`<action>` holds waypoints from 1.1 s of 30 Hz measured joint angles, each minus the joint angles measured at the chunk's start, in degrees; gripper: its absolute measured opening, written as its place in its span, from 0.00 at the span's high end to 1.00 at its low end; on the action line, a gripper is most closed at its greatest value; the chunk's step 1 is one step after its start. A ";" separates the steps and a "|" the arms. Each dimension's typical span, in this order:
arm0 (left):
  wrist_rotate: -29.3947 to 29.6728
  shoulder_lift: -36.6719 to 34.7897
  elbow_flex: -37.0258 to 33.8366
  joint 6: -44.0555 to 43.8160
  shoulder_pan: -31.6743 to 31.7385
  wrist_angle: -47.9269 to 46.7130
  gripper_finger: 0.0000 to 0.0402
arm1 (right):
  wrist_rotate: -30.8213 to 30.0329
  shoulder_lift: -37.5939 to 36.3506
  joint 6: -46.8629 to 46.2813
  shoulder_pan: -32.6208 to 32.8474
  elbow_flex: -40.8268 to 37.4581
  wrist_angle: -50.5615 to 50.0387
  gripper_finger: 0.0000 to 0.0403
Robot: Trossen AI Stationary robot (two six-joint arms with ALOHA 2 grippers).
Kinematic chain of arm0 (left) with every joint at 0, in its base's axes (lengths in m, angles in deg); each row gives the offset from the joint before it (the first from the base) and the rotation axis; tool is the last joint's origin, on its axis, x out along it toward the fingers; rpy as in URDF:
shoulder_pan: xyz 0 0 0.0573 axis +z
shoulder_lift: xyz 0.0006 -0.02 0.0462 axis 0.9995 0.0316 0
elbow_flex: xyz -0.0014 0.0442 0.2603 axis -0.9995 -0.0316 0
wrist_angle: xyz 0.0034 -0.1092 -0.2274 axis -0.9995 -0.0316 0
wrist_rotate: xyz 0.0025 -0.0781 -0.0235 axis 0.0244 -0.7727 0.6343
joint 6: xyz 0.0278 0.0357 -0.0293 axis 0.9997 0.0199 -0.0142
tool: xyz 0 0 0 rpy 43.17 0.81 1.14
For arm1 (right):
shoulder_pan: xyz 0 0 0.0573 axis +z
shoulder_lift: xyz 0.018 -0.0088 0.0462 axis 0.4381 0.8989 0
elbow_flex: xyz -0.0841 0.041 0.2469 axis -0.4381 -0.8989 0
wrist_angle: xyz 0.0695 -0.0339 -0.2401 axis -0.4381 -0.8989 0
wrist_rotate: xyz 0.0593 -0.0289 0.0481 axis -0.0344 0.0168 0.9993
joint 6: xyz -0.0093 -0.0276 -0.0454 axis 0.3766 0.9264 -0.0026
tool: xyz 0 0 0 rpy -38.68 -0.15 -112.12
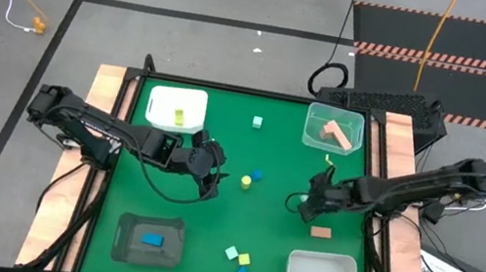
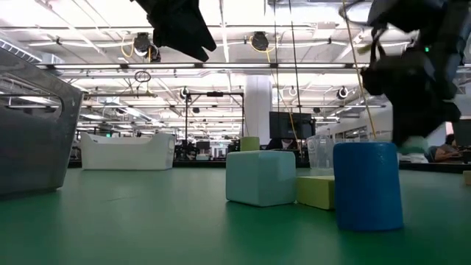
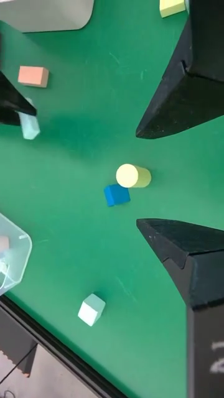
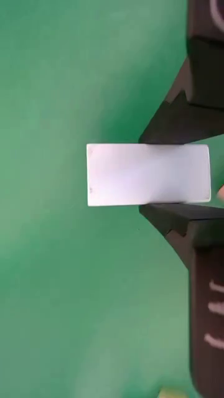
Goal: Sort & place blocks by color
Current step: Put the middle light blue block into the gray bin
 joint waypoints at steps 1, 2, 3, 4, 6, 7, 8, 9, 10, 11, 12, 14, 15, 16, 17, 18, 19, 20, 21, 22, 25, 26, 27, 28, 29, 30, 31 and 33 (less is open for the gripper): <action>0.00 0.00 0.00 -0.47 0.00 -0.01 0.44 | -0.89 -1.91 0.07 0.00 0.00 0.74 0.73; 0.00 0.00 0.00 -0.84 0.00 0.05 0.44 | -2.12 -3.88 0.61 0.00 -0.01 1.68 0.73; 0.00 0.00 0.00 -1.46 0.00 0.17 0.44 | -3.41 -5.75 1.16 0.00 -0.02 3.52 0.73; 0.02 0.00 0.00 -1.92 0.00 0.69 0.44 | -4.68 -7.52 2.18 0.00 0.01 5.66 0.73; 0.04 0.00 0.00 -2.63 0.00 2.67 0.44 | -6.50 -10.30 4.54 0.00 0.05 9.36 0.73; 0.04 0.00 0.00 -2.85 0.00 3.86 0.44 | -7.46 -11.36 5.80 0.00 0.05 11.67 0.73; 0.04 0.00 0.00 -3.06 0.00 5.27 0.44 | -8.08 -12.32 6.96 -0.04 0.05 14.15 0.73; 0.04 0.00 0.00 -3.04 0.00 6.72 0.44 | -9.17 -13.17 8.01 -0.07 0.05 16.52 0.73; 0.04 0.00 0.00 -2.91 0.00 8.14 0.44 | -9.49 -13.80 9.12 -0.07 0.05 18.83 0.73; 0.06 0.00 0.00 -2.57 0.00 9.47 0.44 | -9.71 -14.27 10.31 -0.07 0.05 21.32 0.73; 0.07 0.00 0.00 -2.06 0.00 10.62 0.44 | -9.80 -14.61 11.45 -0.06 0.06 23.67 0.73; 0.07 0.00 0.00 -1.49 0.00 12.46 0.44 | -8.75 -15.06 13.56 0.00 0.07 27.81 0.73; 0.07 0.00 0.00 -1.40 0.00 12.96 0.44 | -7.15 -15.22 14.15 0.00 0.07 30.02 0.73; 0.09 0.00 0.00 -1.39 0.00 13.19 0.44 | -4.89 -15.27 14.20 0.00 0.11 31.92 0.73; 0.11 0.00 0.00 -1.37 0.00 13.28 0.44 | -2.70 -15.27 14.02 0.03 0.13 33.52 0.73; 0.11 0.00 0.00 -1.35 0.00 13.26 0.44 | -0.59 -15.25 13.39 0.17 0.13 34.83 0.73; 0.11 0.02 0.00 -1.35 0.00 13.24 0.44 | 2.00 -15.18 12.47 0.48 0.13 36.10 0.73; 0.11 0.01 0.00 -1.35 0.00 13.22 0.44 | 4.18 -15.10 11.40 0.87 0.13 37.43 0.73; 0.11 0.02 0.00 -1.35 0.00 13.20 0.44 | 6.46 -15.06 10.21 1.37 0.13 38.56 0.73; 0.11 0.02 0.00 -1.35 0.00 13.16 0.44 | 9.14 -15.06 9.27 2.00 0.13 39.87 0.73; 0.12 0.01 0.00 -1.22 0.00 13.01 0.44 | 16.77 -15.06 4.51 4.63 0.13 41.97 0.73; 0.11 0.00 0.00 -1.20 0.00 12.96 0.44 | 18.77 -15.06 2.69 5.77 0.13 42.51 0.73; 0.11 0.00 0.00 -1.22 0.00 12.89 0.44 | 20.19 -15.06 0.87 7.11 0.13 42.92 0.73; 0.11 0.00 0.00 -1.22 0.00 12.84 0.44 | 21.40 -15.06 -1.18 8.44 0.13 43.04 0.73; 0.11 0.01 0.00 -1.22 0.00 12.80 0.44 | 22.45 -15.06 -3.26 9.82 0.13 43.03 0.73; 0.09 0.01 0.00 -1.22 -0.04 12.78 0.44 | 23.24 -15.04 -5.08 11.30 0.13 42.91 0.73; 0.09 0.00 0.00 -1.22 -0.15 12.72 0.44 | 24.24 -14.87 -6.56 12.80 0.13 42.65 0.73; 0.09 0.00 0.00 -1.23 -0.37 12.19 0.44 | 25.90 -14.39 -9.53 15.87 0.13 42.60 0.73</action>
